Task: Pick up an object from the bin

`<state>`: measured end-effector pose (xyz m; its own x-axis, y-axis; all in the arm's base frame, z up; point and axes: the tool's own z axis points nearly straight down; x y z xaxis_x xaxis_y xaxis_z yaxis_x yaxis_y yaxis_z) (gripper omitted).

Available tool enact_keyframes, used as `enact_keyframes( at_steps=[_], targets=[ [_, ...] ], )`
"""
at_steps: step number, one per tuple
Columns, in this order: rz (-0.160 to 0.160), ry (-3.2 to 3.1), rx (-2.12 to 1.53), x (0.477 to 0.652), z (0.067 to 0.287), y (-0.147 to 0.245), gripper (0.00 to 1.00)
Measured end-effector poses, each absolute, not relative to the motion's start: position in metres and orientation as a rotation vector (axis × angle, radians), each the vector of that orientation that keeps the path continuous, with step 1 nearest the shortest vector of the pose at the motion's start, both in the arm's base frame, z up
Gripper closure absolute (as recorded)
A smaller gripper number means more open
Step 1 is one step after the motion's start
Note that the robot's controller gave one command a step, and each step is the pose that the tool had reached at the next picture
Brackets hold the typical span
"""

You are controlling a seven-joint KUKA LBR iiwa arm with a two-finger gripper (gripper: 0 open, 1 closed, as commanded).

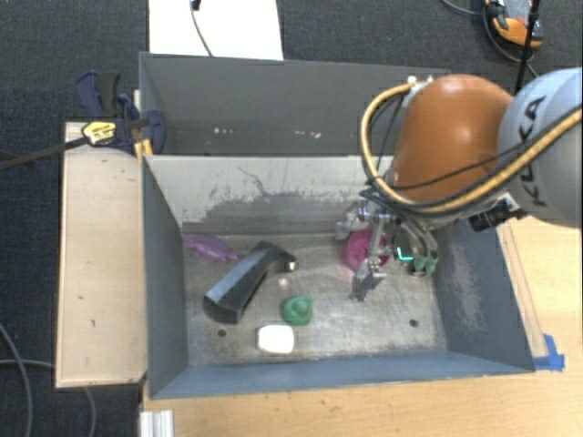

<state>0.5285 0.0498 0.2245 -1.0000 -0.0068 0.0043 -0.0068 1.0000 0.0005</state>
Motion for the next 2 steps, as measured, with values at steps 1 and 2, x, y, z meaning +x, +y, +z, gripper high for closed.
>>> enact_keyframes(
  at_steps=[1,2],
  targets=[
    [-0.001,-3.145,0.009,0.530,0.228,0.050,0.00],
    [-0.001,-3.154,0.029,0.530,0.189,0.076,0.00]
  ],
)
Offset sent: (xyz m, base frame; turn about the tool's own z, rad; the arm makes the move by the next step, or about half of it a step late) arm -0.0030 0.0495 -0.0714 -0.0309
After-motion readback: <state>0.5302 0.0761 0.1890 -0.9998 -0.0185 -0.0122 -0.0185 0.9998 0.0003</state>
